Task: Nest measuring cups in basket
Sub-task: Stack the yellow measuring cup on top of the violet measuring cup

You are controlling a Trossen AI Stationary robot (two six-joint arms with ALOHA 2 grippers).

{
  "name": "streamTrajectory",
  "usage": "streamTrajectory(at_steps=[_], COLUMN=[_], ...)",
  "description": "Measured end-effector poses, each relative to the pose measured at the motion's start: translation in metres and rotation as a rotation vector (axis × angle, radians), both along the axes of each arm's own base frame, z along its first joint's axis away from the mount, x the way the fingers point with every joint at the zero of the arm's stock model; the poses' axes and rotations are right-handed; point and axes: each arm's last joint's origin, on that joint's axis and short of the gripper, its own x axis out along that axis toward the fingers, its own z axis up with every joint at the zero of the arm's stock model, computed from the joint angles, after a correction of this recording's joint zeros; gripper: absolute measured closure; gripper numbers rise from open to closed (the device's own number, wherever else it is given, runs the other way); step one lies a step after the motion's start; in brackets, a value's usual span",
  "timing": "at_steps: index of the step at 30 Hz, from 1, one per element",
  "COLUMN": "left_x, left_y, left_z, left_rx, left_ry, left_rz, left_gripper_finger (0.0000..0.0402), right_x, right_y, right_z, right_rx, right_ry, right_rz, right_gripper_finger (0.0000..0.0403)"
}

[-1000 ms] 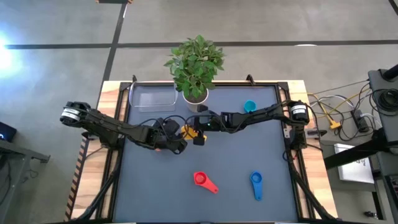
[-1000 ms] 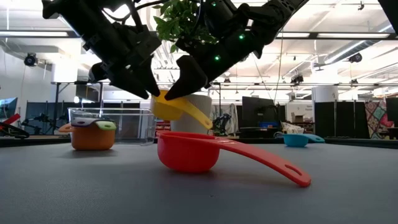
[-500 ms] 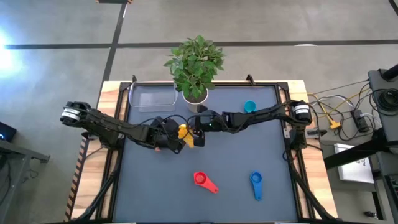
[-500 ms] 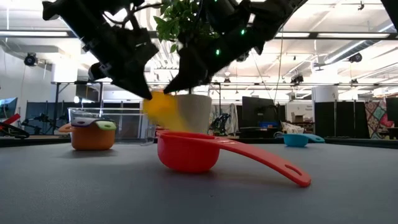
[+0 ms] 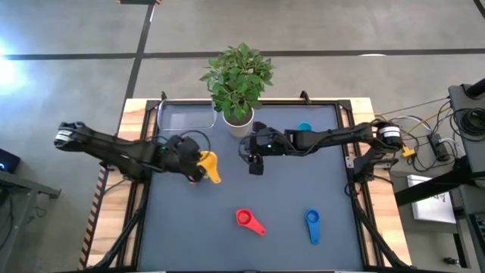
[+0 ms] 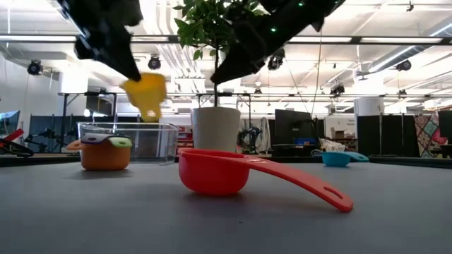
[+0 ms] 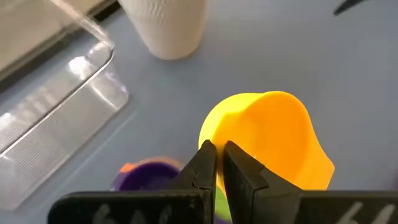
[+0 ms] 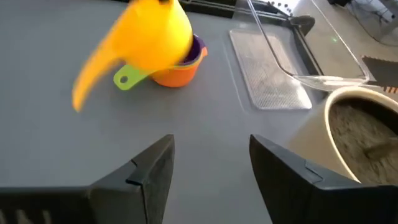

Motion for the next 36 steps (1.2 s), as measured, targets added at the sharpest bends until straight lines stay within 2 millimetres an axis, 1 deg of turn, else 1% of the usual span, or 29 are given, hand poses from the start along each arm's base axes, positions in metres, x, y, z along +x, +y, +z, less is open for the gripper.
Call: streamTrajectory(at_steps=[2, 4, 7, 9, 12, 15, 18, 20, 25, 32, 36], left_x=[-0.014, -0.026, -0.042, -0.053, -0.069, -0.082, -0.09, -0.093, -0.096, -0.087, -0.082], left_y=[0.003, 0.004, 0.008, 0.012, 0.019, 0.027, 0.035, 0.04, 0.053, 0.071, 0.08], left_z=[0.001, -0.001, -0.005, -0.01, -0.018, -0.028, -0.034, -0.036, -0.04, -0.043, -0.05], left_rx=[-0.031, -0.065, -0.103, -0.117, -0.154, -0.2, -0.249, -0.264, -0.31, -0.321, -0.352], left_ry=[0.013, 0.016, -0.02, -0.042, -0.07, -0.095, -0.117, -0.12, -0.091, -0.076, -0.011], left_rz=[-0.002, -0.014, -0.014, 0.008, 0.033, 0.078, 0.111, 0.118, 0.12, 0.09, 0.079], left_gripper_finger=[0.0401, 0.0401, 0.0401, 0.0402, 0.0402, 0.0402, 0.0402, 0.0401, 0.0401, 0.0401, 0.0401], right_x=[-0.01, -0.021, -0.041, -0.053, -0.072, -0.089, -0.102, -0.109, -0.123, -0.134, -0.138], right_y=[0.001, -0.001, -0.006, -0.01, -0.013, -0.015, -0.017, -0.018, -0.029, -0.049, -0.059], right_z=[0.001, 0.001, -0.002, 0.0, 0.0, -0.003, 0.0, 0.001, -0.006, -0.014, -0.015], right_rx=[0.0, 0.008, 0.042, 0.069, 0.085, 0.091, 0.088, 0.092, 0.104, 0.132, 0.137], right_ry=[-0.01, -0.044, -0.109, -0.174, -0.225, -0.246, -0.279, -0.295, -0.292, -0.289, -0.288], right_rz=[0.0, -0.009, -0.016, -0.015, -0.029, -0.05, -0.065, -0.074, -0.141, -0.249, -0.295], right_gripper_finger=[0.0203, 0.0204, 0.0206, 0.0207, 0.0207, 0.0207, 0.0207, 0.0207, 0.0207, 0.0207, 0.0207])
